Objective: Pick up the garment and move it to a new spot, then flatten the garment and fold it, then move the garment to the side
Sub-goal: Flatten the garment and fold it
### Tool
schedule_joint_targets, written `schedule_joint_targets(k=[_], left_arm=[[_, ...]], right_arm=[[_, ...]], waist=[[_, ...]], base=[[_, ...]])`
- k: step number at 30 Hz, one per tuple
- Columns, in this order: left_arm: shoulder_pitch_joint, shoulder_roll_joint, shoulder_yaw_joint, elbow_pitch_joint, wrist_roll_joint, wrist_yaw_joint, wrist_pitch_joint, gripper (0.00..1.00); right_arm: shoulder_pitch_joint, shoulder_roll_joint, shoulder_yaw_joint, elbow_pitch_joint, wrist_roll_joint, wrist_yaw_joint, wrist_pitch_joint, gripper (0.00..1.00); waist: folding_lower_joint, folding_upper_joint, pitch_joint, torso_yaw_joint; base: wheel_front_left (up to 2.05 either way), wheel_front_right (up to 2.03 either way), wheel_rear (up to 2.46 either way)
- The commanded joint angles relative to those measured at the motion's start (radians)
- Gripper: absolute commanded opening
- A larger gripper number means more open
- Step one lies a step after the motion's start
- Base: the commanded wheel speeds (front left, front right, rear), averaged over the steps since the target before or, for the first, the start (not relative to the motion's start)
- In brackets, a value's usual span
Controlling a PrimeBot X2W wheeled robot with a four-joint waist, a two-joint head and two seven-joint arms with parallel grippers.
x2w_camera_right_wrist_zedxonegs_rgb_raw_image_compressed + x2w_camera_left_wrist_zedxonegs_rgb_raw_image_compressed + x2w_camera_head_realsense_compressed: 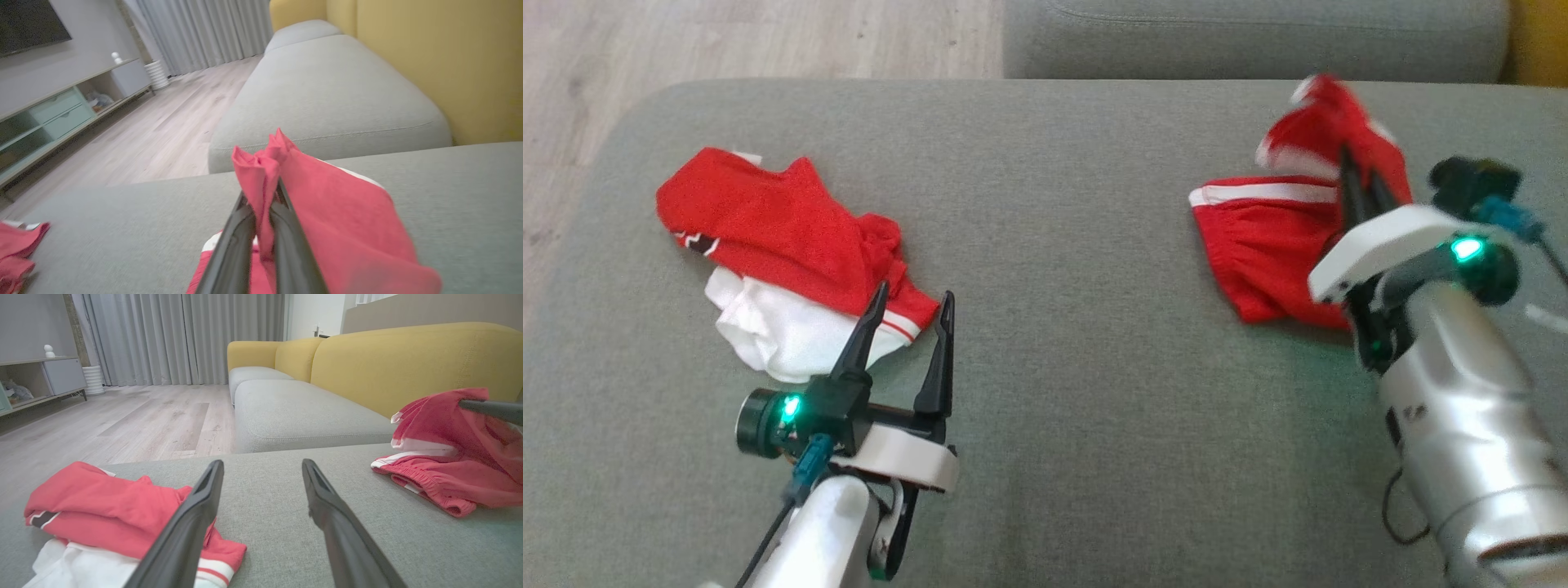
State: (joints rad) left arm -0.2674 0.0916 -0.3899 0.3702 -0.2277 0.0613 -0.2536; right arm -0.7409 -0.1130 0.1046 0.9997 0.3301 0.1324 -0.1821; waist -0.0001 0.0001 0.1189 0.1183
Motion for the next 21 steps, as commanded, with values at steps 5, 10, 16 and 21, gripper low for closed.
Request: schedule_joint_targets(k=[5,10,16,21], left_arm=[[-0.019,0.02,0.019,-0.031,0.0,0.003,-0.003,1.0],[-0.011,0.025,0.014,-0.031,-0.004,0.006,-0.001,1.0],[-0.002,0.029,0.008,-0.034,-0.007,0.012,0.003,1.0],[-0.005,0.03,0.004,-0.035,-0.011,0.014,0.007,1.0]], right_arm=[[0.043,-0.03,0.173,-0.092,0.1,-0.002,0.041,0.0],[0.09,-0.077,0.322,-0.124,0.174,-0.002,0.082,0.0],[0.115,-0.129,0.489,-0.125,0.21,-0.002,0.108,0.0],[0.109,-0.16,0.642,-0.117,0.218,-0.002,0.129,0.74]], waist=[[0.0001,-0.0001,-0.006,0.03],[0.0001,-0.0001,-0.015,0.048],[0.0001,-0.0001,-0.021,0.047],[0.0001,-0.0001,-0.02,0.024]], base=[[0.0,0.0,0.0],[0.0,0.0,0.0],[0.0,0.0,0.0],[0.0,0.0,0.0]])
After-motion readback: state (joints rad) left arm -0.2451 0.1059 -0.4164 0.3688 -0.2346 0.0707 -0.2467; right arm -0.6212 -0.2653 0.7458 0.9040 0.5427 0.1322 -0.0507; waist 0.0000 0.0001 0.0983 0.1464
